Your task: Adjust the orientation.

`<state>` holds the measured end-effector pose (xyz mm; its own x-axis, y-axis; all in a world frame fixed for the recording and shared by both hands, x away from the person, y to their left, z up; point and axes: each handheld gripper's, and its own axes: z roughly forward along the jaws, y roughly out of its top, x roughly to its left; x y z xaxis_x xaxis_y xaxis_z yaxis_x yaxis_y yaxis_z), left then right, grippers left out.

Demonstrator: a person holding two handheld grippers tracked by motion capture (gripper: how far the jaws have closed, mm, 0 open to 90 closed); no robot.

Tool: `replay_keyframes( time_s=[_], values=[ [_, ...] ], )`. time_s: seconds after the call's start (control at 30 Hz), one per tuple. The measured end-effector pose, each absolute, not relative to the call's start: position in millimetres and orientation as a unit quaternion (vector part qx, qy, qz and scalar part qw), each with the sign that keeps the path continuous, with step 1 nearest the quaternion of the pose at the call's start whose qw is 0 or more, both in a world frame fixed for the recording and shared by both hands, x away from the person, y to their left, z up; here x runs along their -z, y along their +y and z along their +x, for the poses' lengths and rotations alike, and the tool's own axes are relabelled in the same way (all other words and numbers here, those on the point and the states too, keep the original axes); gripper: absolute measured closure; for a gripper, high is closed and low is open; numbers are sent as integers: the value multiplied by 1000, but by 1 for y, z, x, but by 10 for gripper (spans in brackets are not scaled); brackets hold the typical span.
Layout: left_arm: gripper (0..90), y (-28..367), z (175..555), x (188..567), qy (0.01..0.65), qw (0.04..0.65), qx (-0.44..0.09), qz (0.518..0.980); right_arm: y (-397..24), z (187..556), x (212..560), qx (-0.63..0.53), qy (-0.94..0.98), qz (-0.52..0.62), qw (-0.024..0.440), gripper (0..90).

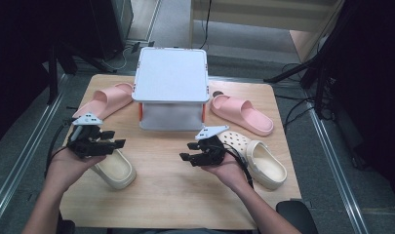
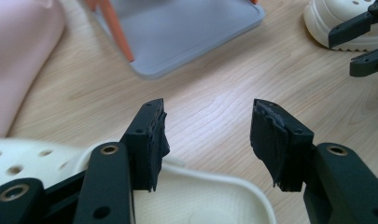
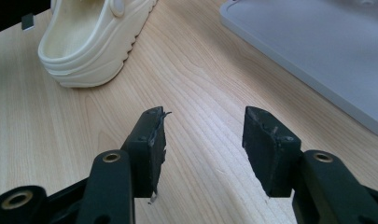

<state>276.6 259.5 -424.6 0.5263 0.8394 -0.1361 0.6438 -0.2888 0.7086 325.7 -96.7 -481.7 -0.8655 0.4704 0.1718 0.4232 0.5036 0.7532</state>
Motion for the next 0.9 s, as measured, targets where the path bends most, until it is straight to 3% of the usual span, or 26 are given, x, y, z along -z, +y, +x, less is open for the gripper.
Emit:
replay_keyframes(
  time_s=[0.37,0.73,0.9],
  values=[
    [447,307,275,434,518,358,-134,765,-91,329,482,-425,871,247,26,495],
    [449,322,285,465,539,342,-135,758,-87,329,483,-416,876,243,23,495],
    [498,321,286,468,537,331,-154,761,-87,330,483,-415,875,246,22,495]
  ],
)
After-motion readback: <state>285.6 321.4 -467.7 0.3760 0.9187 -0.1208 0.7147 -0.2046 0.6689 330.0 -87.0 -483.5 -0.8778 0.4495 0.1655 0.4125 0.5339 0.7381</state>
